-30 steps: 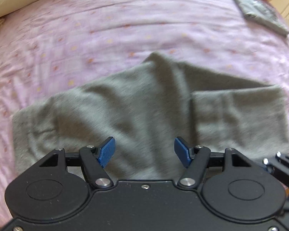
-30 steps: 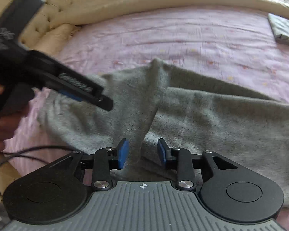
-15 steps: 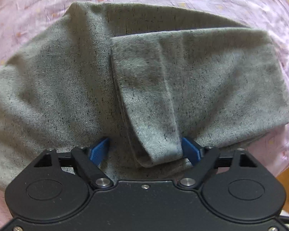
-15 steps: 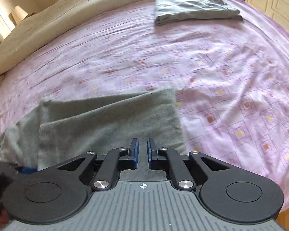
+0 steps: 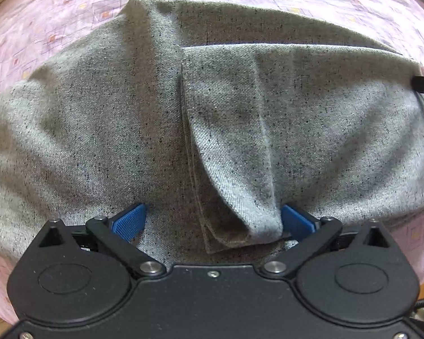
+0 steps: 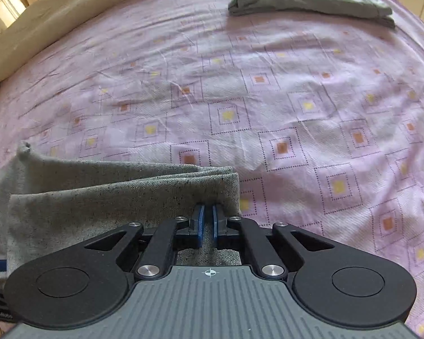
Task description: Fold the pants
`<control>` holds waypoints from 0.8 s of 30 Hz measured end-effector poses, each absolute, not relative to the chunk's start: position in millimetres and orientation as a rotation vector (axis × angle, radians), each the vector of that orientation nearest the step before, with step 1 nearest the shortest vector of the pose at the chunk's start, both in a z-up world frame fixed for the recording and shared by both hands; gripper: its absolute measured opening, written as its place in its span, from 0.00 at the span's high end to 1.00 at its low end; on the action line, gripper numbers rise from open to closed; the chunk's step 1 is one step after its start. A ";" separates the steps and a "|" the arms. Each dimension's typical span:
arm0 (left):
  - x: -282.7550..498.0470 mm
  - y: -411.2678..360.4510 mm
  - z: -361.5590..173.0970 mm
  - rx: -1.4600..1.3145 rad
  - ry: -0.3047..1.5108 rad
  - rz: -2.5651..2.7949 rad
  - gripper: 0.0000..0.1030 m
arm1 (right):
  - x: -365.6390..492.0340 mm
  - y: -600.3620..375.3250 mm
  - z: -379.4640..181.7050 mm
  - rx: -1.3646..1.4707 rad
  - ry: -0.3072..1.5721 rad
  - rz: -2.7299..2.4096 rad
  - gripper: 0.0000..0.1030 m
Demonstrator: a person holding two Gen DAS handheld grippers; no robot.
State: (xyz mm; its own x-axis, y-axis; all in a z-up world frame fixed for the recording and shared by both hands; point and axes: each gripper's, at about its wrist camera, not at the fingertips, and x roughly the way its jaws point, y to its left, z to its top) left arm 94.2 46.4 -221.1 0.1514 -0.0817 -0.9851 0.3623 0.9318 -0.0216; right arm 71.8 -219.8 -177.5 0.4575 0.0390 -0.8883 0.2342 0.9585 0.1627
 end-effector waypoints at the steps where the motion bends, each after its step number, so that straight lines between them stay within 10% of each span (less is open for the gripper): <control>1: 92.2 47.3 -221.2 0.240 1.379 -0.323 0.00 | 63.5 -218.0 -172.8 0.271 1.086 -0.106 0.94; 17: 85.8 47.4 -207.6 0.217 1.409 -0.312 0.00 | -18.4 -194.1 -178.4 0.256 1.175 -0.086 0.94; 24: 70.1 79.9 -169.2 0.137 1.308 -0.313 0.17 | -26.1 -166.2 -151.6 0.204 1.078 -0.048 0.93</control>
